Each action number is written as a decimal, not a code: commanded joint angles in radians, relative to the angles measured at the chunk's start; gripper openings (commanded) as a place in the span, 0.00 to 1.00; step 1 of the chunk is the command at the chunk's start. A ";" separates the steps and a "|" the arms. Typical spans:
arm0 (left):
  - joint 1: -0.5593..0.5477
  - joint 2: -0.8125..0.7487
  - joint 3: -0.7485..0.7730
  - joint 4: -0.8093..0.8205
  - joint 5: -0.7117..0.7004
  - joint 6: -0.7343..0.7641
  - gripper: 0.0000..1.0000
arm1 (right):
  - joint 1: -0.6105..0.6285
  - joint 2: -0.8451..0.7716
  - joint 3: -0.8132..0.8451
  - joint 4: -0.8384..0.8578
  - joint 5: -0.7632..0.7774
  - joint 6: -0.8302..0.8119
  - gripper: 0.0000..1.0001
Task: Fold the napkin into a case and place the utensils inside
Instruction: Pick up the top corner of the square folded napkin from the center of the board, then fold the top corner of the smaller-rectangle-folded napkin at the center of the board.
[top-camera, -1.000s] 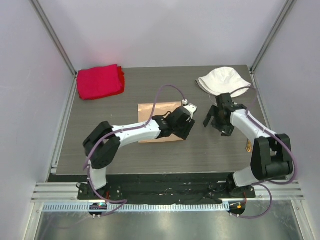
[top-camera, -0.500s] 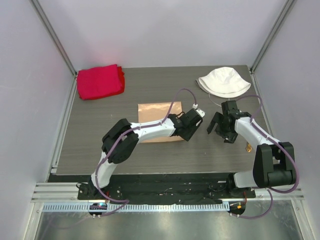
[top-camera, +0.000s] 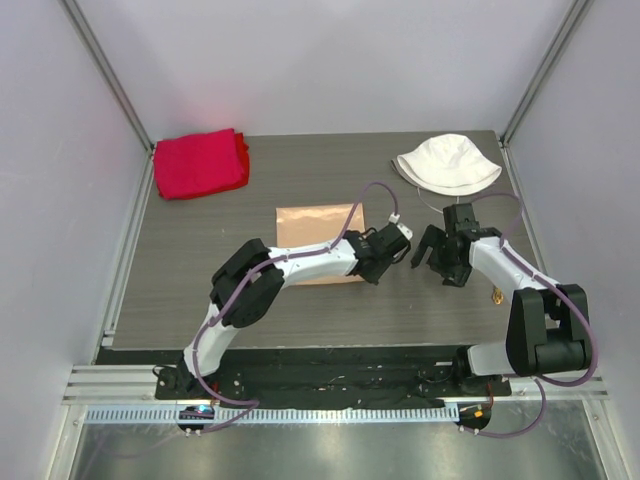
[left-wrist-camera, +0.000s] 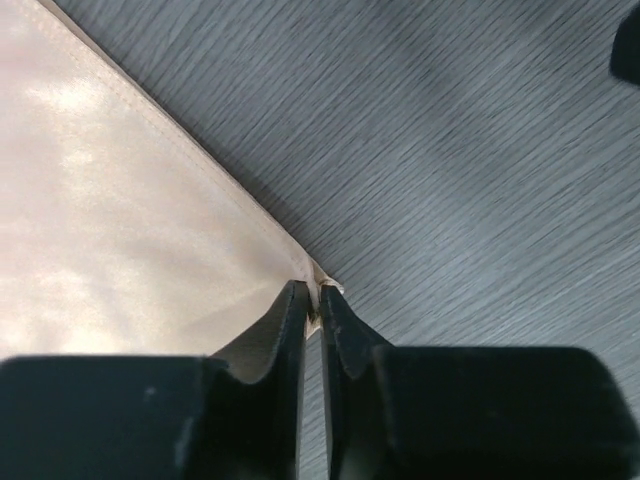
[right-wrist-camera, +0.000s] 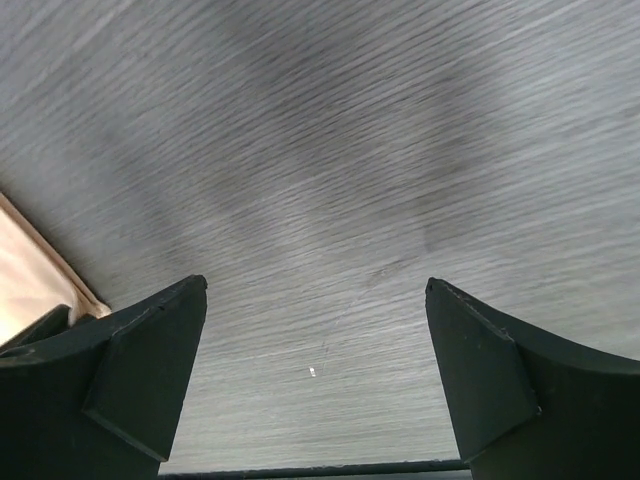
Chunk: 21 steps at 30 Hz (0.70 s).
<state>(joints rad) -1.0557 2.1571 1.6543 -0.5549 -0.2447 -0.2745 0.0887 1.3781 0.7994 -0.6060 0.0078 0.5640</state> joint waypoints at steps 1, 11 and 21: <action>0.014 -0.081 0.071 -0.046 0.001 0.018 0.08 | -0.001 -0.057 -0.054 0.086 -0.120 -0.067 0.94; 0.314 -0.195 -0.010 -0.100 0.329 -0.037 0.00 | 0.127 -0.028 -0.031 0.433 -0.434 0.003 0.67; 0.487 -0.195 -0.027 -0.111 0.269 0.003 0.00 | 0.304 0.347 0.124 0.736 -0.562 0.146 0.26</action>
<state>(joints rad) -0.5884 1.9842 1.6150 -0.6491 0.0349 -0.3027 0.3416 1.6428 0.8749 -0.0185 -0.4847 0.6495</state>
